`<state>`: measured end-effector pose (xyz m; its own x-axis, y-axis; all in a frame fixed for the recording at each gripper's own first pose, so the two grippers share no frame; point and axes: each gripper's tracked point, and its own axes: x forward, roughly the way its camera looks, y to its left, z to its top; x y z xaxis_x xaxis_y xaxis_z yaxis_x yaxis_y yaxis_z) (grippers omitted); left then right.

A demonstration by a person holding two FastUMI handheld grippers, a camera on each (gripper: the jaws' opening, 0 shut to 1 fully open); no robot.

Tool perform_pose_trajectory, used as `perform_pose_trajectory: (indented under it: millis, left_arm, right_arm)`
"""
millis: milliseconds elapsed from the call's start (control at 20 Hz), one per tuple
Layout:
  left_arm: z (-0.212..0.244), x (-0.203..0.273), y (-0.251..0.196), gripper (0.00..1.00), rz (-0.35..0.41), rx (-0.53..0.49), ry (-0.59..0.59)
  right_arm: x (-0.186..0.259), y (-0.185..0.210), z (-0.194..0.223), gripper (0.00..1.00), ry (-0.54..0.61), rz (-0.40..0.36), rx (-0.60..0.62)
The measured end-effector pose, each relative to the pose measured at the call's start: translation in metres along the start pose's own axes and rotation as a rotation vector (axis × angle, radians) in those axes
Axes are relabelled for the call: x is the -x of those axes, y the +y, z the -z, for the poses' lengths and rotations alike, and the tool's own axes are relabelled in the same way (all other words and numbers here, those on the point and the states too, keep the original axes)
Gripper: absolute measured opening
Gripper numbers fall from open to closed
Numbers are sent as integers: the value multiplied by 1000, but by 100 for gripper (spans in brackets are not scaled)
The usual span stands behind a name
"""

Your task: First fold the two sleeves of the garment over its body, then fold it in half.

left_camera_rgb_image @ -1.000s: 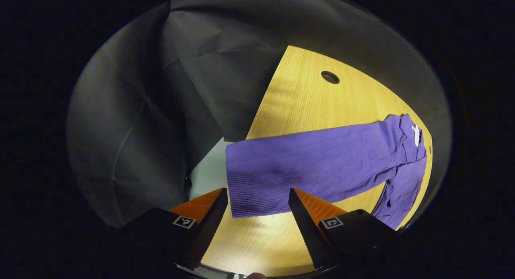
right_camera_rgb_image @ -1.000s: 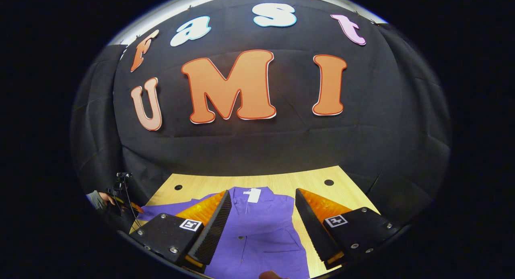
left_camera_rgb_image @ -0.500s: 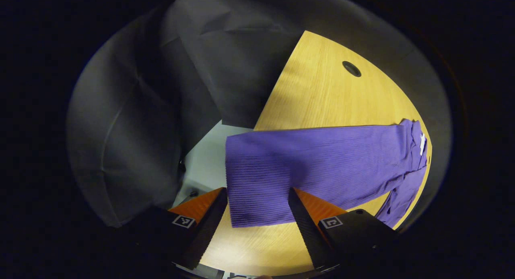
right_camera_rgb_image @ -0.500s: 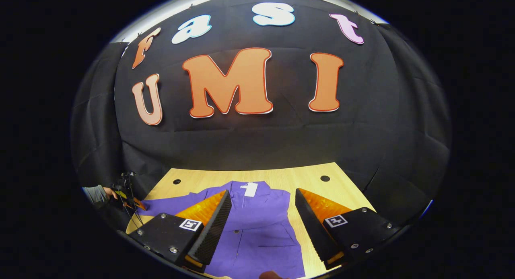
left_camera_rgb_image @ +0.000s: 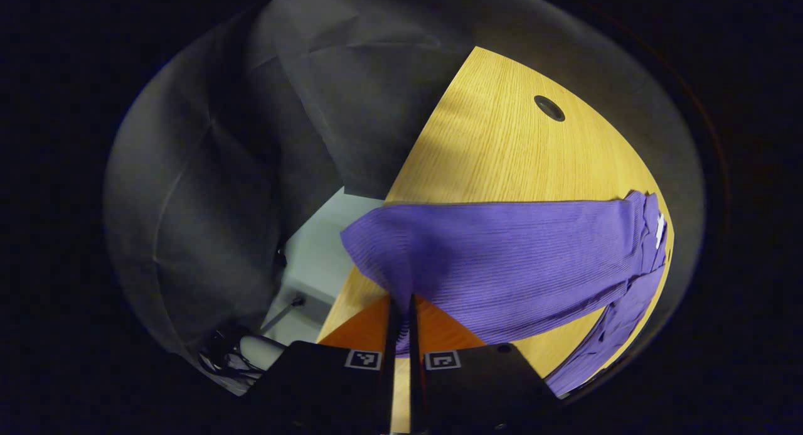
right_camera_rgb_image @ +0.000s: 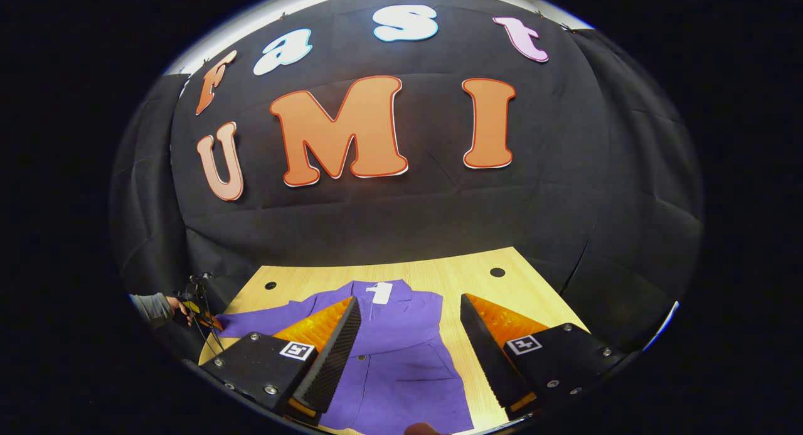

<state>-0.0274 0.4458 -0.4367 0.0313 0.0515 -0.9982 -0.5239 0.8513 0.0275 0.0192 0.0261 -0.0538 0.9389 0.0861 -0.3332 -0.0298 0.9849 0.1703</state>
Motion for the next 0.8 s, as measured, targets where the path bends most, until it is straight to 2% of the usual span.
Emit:
perform_pose_trajectory:
  millis: [100, 150, 200, 250, 300, 450, 700, 750, 800]
  left_arm:
    - [2, 6, -4, 6, 32, -9, -10]
    - [-1, 16, -11, 8, 41, -25, -28]
    - [-6, 25, -15, 7, 45, -49, -48]
    - [-10, 36, -21, 7, 48, -79, -73]
    - [-15, 46, -29, 7, 53, -111, -96]
    - [-25, 80, -55, 7, 81, -188, -149]
    - [-35, 136, -114, 7, 130, -322, -222]
    - [-36, 145, -130, 7, 142, -350, -235]
    - [-37, 155, -148, 7, 151, -381, -249]
  right_arm:
    - [4, -4, 0, 95, 2, 2, 0]
    - [6, -8, 1, 95, -1, 1, 0]
    - [7, -11, 0, 100, -3, 7, 0]
    - [8, -15, 0, 100, -8, 9, 1]
    - [9, -18, -1, 95, -14, 14, 1]
    - [13, -24, -2, 95, -30, 15, 1]
    - [20, -37, 1, 95, -42, 25, 32]
    - [22, -40, 2, 100, -43, 28, 37]
    - [24, -44, 3, 95, -45, 31, 37]
